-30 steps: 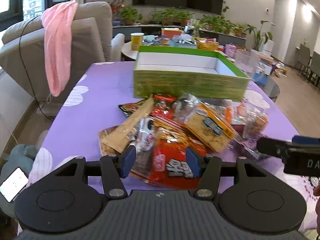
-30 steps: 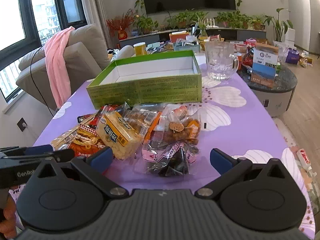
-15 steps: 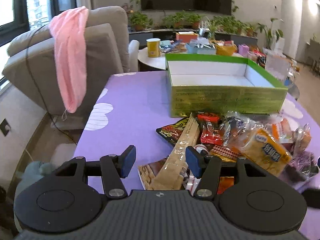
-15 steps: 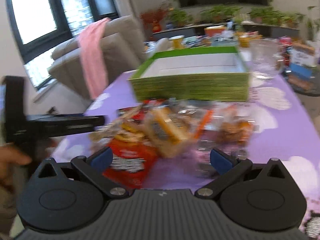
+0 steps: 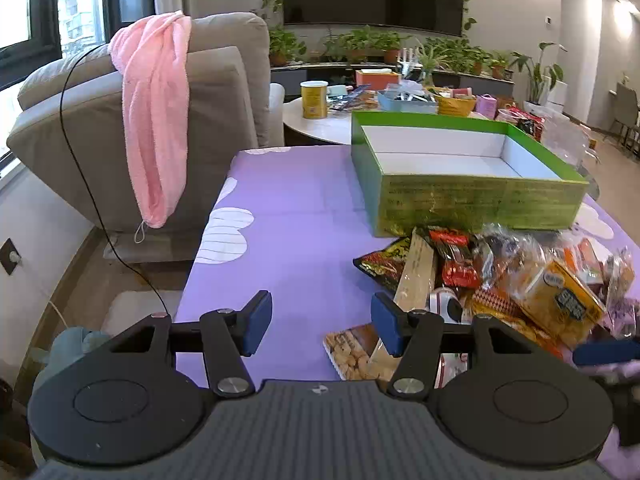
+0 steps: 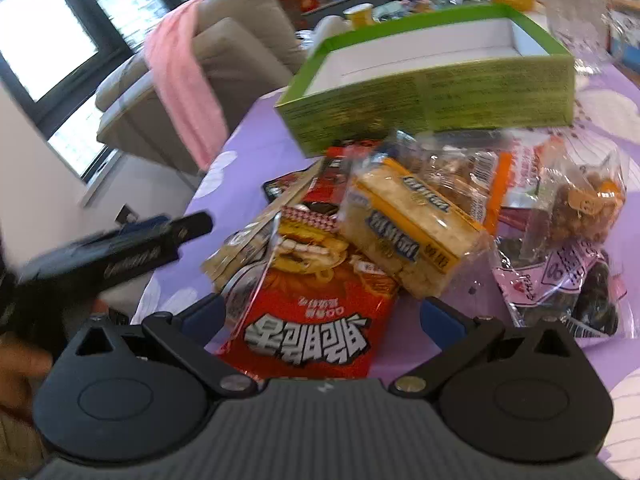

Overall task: Organize snacks
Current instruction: 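Grasp the long tan stick snack with the left tool while the right tool grasps the red chip bag, then carry both snacks into the green box and open both tools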

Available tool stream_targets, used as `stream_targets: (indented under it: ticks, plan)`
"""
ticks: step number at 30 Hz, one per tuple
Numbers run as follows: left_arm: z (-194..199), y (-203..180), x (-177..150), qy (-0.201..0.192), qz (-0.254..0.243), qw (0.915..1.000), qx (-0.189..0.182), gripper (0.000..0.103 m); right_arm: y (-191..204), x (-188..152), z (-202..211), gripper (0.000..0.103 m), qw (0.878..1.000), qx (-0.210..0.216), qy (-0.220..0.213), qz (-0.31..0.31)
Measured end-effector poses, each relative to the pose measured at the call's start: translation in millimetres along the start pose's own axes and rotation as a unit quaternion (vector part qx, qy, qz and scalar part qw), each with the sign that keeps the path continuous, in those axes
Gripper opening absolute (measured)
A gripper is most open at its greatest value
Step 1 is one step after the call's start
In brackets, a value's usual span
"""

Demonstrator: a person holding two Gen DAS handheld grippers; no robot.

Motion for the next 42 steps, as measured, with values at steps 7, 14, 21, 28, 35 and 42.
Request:
stream_targets:
  ticks: [7, 14, 21, 28, 35, 42]
  plan:
    - [-1, -2, -4, 0.003, 0.009, 0.9999, -0.010, 0.052, 14, 2, -9, 0.048, 0.999, -0.011, 0.030, 0.016]
    - [6, -20, -4, 0.003, -0.029, 0.9977, -0.062, 0.052, 1, -4, -4, 0.047, 0.999, -0.020, 0.044, 0.012]
    - [-19, -41, -8, 0.033, -0.077, 0.9949, -0.056, 0.050, -24, -9, 15, 0.047, 0.998, -0.044, 0.045, -0.008]
    - [-25, -40, -10, 0.034, -0.070, 0.9948, -0.066, 0.026, -10, -11, 25, 0.047, 0.999, -0.013, 0.045, 0.010]
    - [15, -34, 5, -0.016, -0.028, 0.9964, -0.078, 0.013, 9, 8, 44, 0.047, 0.999, 0.025, 0.000, 0.030]
    - [37, -39, 26, -0.053, -0.027, 0.9945, -0.087, 0.012, 7, 40, 61, 0.047, 0.997, 0.023, -0.068, 0.035]
Point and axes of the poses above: each gripper's, at about its wrist camera, not at the fingertips, and z roughly against the way its jaws point, y to its left, x to its top, the point moved 6 cm from there along -z, roughly the way its jaws point, and after that the axes turned 7 degrees about -x, right-handed, at the moved point
